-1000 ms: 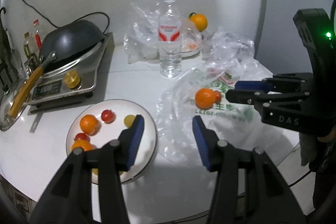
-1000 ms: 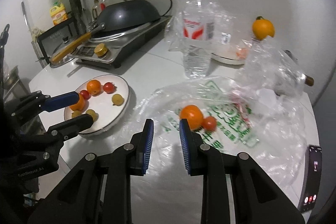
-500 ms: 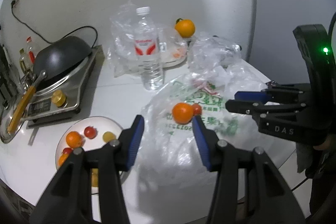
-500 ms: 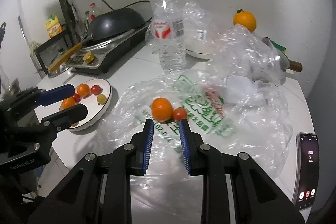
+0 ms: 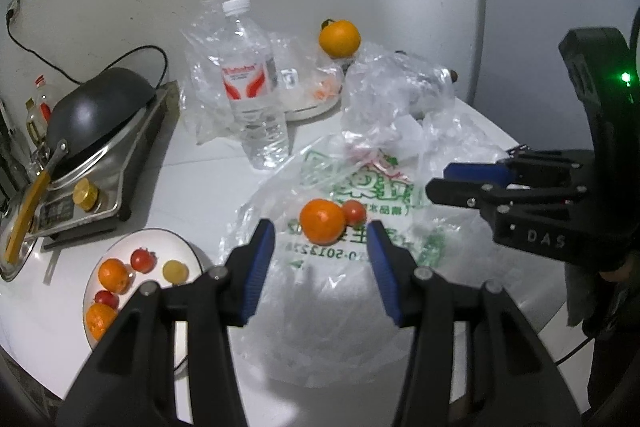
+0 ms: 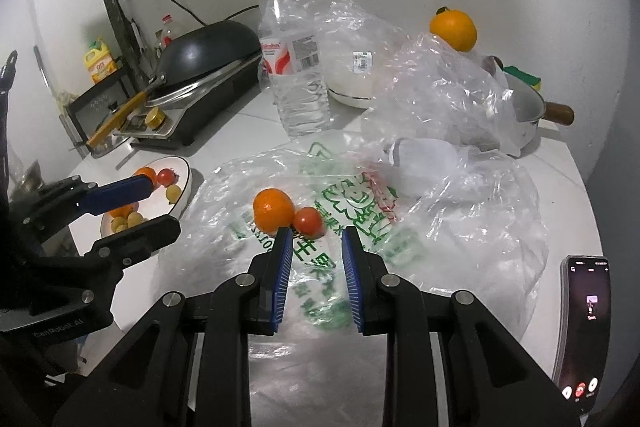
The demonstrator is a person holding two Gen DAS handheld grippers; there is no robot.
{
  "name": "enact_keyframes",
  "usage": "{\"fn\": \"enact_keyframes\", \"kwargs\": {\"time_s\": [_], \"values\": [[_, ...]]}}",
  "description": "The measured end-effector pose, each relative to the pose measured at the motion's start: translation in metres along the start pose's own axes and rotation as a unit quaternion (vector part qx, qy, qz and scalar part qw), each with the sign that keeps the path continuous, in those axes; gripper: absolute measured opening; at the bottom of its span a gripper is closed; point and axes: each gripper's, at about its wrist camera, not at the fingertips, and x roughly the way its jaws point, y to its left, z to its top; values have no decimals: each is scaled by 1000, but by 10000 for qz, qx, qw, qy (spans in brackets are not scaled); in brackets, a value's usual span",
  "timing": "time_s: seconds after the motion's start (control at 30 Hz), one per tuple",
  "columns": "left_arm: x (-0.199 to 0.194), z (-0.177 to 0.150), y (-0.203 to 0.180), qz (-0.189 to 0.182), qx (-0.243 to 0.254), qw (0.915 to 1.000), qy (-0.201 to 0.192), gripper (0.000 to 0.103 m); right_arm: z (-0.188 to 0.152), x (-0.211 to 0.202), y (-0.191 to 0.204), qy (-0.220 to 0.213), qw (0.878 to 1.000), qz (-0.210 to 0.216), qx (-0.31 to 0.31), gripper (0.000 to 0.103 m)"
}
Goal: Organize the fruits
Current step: 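Move both grippers back over the mandarin and tomato in the bag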
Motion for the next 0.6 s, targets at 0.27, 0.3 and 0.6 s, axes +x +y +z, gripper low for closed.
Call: {"fn": "enact_keyframes", "kwargs": {"time_s": [0.27, 0.3, 0.6], "values": [[25, 1, -7, 22, 156, 9996, 221, 49, 2, 13, -10, 27, 9999, 98, 104, 27], [27, 1, -8, 20, 194, 9995, 231, 49, 2, 13, -11, 21, 9999, 108, 120, 27], [55, 5, -6, -146, 133, 9992, 342, 49, 3, 26, -23, 80, 9996, 159, 237, 27]]}}
